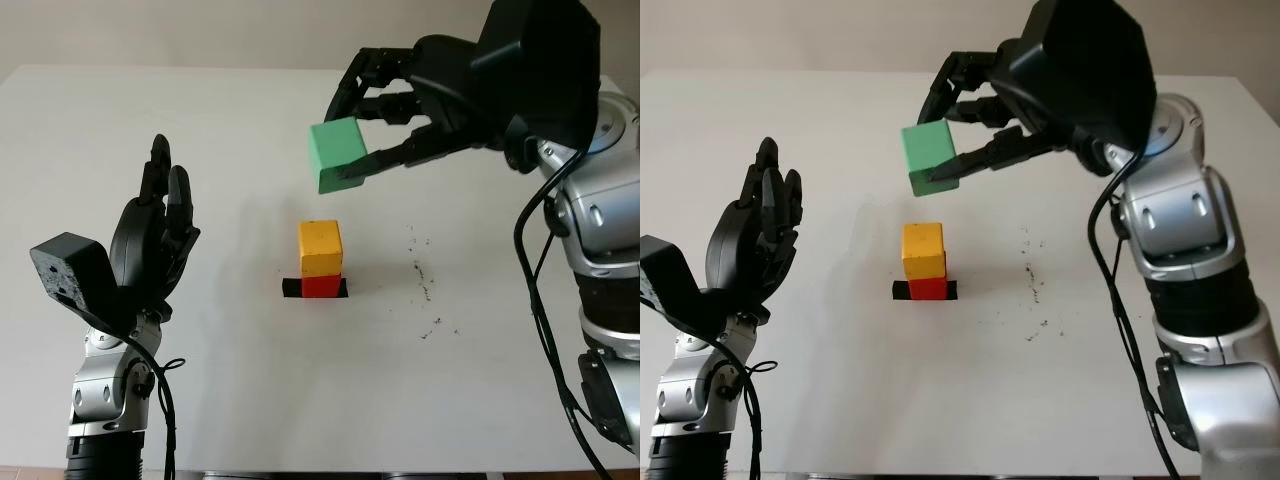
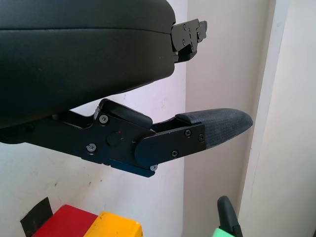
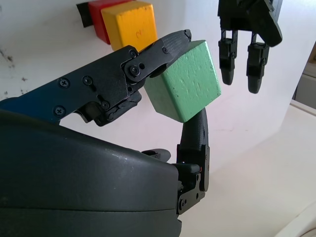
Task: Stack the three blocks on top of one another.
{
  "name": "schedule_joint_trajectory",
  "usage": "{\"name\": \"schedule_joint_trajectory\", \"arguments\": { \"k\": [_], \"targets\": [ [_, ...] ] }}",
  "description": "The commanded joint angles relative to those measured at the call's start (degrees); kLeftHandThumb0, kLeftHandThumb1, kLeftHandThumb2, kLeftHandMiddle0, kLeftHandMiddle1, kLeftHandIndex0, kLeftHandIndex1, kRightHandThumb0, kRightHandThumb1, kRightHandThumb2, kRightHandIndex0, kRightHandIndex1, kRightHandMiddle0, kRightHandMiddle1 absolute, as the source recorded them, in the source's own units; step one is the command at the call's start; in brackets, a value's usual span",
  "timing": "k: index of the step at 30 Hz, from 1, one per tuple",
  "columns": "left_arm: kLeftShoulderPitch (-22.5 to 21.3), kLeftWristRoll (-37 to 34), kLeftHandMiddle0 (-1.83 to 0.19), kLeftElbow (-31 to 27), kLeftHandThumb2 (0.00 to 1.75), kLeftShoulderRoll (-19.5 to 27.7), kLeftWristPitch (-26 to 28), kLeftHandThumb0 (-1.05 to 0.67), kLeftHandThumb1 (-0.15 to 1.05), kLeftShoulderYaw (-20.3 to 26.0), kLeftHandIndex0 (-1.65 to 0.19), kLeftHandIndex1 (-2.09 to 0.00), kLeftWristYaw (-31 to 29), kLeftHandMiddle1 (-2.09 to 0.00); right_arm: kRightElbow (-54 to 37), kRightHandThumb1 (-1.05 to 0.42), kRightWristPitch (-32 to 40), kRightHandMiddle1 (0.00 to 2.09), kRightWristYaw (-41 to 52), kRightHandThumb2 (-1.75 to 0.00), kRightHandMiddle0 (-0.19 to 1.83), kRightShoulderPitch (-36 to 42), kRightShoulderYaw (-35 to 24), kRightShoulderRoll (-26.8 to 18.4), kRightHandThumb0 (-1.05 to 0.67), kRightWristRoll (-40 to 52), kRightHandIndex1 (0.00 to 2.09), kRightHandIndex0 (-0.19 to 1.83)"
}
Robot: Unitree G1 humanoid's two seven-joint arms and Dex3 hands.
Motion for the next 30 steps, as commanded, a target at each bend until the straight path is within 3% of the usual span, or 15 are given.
{"name": "schedule_joint_trajectory", "arguments": {
  "k": [1, 10, 30],
  "targets": [
    [0.6, 0.3, 0.19, -0.8, 0.65, -0.2, -0.5, -0.74, 1.05, -0.1, 0.19, 0.0, 0.1, 0.0, -2.6, -1.0, 0.5, 1.77, -0.4, -0.06, 0.18, 1.6, 0.6, -0.4, -0.47, -0.1, 0.03, 0.32],
    [0.5, 0.3, 0.19, -1.2, 0.65, -0.6, -0.2, -0.73, 1.05, -0.3, 0.19, 0.0, 0.6, 0.0, -4.1, -0.99, 1.1, 1.77, -3.1, -0.05, 0.17, 4.5, 2.5, 1.4, -0.48, -1.0, 0.04, 0.33],
    [0.6, 0.3, 0.19, -1.5, 0.64, 0.0, 0.2, -0.74, 1.05, 0.0, 0.19, 0.0, 0.3, 0.0, -2.3, -1.0, 1.8, 1.75, -8.9, -0.05, 0.17, 9.6, -1.2, 7.6, -0.52, 4.2, 0.04, 0.31]
  ]
}}
